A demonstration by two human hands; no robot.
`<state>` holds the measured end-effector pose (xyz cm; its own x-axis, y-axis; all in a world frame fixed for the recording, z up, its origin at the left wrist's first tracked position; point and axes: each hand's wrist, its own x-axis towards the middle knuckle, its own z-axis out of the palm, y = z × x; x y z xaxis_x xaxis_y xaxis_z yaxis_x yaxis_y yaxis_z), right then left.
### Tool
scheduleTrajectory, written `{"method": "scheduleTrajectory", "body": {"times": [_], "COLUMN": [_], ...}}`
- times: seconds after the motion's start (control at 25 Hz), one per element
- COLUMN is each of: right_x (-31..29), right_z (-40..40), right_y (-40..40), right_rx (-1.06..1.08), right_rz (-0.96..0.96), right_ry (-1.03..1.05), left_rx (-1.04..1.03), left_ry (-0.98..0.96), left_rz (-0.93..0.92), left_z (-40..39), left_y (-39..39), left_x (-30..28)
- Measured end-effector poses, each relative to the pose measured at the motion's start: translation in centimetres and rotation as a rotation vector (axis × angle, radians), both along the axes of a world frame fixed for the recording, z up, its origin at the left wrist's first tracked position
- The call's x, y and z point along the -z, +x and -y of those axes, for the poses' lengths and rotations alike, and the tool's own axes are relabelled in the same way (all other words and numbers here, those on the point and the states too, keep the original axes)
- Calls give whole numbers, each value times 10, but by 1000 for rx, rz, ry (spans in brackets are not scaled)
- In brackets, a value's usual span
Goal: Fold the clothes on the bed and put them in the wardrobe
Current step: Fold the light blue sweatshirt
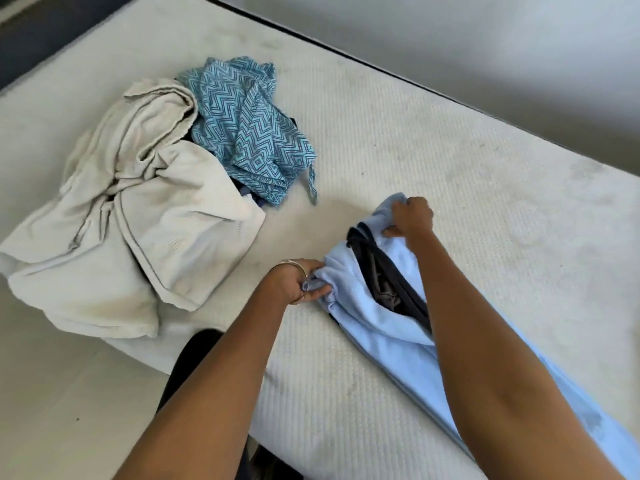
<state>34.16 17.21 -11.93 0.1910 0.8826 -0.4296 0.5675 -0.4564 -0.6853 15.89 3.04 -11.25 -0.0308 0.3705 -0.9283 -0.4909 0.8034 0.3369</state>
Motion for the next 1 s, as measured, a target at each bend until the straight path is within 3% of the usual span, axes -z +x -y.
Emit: {"method": "scheduleTrajectory", "body": {"times": [0.16,0.24,0.32,0.4,0.48,0.52,0.6,0.64,0.72,0.8,0.88,0.92,1.0], "right_x": [20,18,7,4,18,29,41,42,34,24,13,10,9], "right_z": [16,24,28,31,43,50,55,56,50,53,71,86,121], "right_y": [30,31,22,16,21,29,46,53,59,61,67,73,89], "right_rx": [98,48,-177,-587,-916,-945,-804,-738,-703,-657,-427,-290,-23], "right_rz": [-46,61,180,284,506,614,712,741,757,712,581,517,434], "right_ry": [-11,192,570,738,473,257,-25,-121,-210,-164,-14,77,279], "left_rx": [-539,-621,-580,-534,-508,-532,-638,-610,-285,107,226,226,232], "left_ry": [128,203,258,298,308,302,257,236,226,136,-11,14,423], "left_rz": [89,7,-139,-220,-312,-300,-230,-302,-682,-998,-1088,-1157,-1432], "left_z": [27,33,30,25,25,27,28,29,25,25,24,26,27], "left_y": [31,41,44,44,49,51,54,55,57,63,67,63,48], "left_x": [26,35,39,32,32,36,41,41,38,36,30,30,40]}}
